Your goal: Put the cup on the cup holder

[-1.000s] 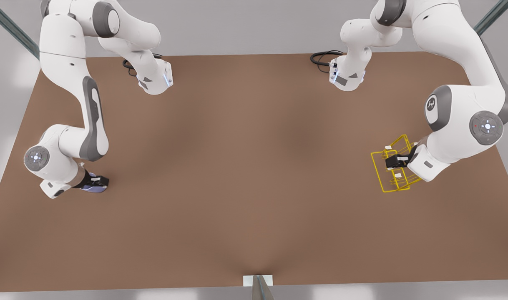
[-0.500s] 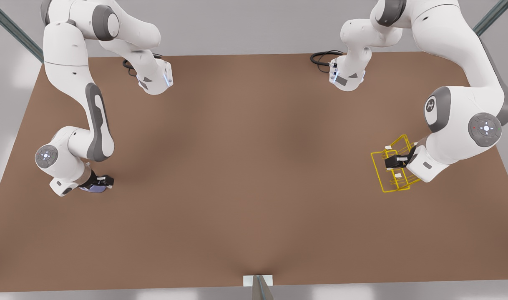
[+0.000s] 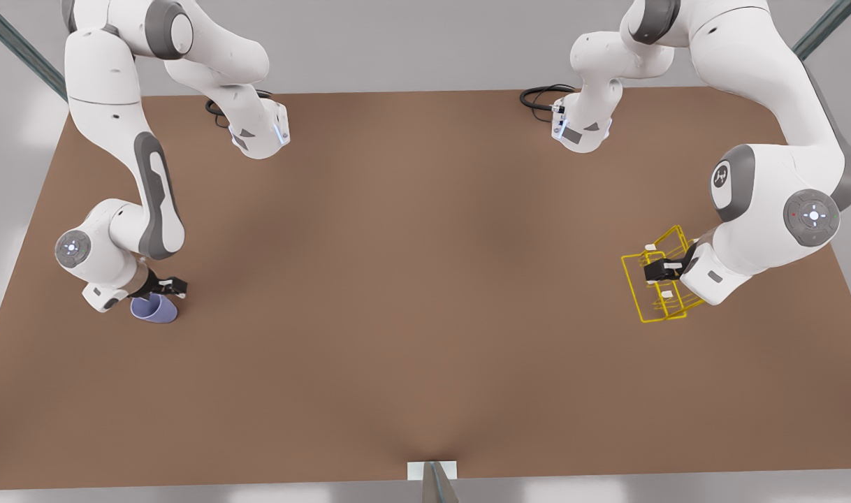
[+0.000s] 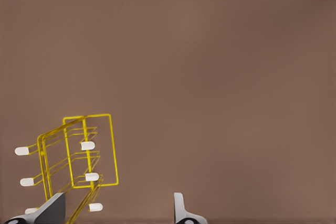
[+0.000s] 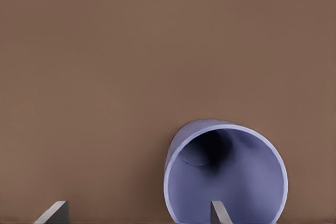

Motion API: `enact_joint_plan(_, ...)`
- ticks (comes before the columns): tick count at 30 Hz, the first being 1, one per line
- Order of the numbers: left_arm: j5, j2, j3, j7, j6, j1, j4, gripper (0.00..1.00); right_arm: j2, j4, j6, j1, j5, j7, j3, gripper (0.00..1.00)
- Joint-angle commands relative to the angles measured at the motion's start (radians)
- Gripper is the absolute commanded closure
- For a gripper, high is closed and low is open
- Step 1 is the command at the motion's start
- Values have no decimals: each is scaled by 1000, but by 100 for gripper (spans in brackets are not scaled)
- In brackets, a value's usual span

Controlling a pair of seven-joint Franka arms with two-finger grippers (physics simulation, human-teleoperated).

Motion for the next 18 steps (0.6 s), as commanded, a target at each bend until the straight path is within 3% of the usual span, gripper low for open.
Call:
enact_joint_plan(1, 1, -2, 0, -7, -3, 0, 0, 0, 7, 3, 14, -1, 3, -116, -2, 0)
enact_joint_plan(10, 1, -2, 0, -9, -3, 0, 0, 0, 52, 4, 80, -5, 3, -130, -2, 1)
enact_joint_plan(11, 1, 0, 0, -9, -3, 0, 0, 0, 55, 4, 81, -5, 3, -153, -2, 5)
enact_joint_plan(12, 1, 0, 0, -9, -2, 0, 0, 0, 58, 4, 81, -5, 3, -161, -2, 20)
enact_joint_plan(14, 1, 0, 0, -9, -2, 0, 0, 0, 67, 1, 95, -19, 3, -181, -2, 31)
enact_joint_plan(18, 1, 5, 0, -9, 0, 0, 0, 0, 75, -2, 100, -21, 3, -227, -2, 35)
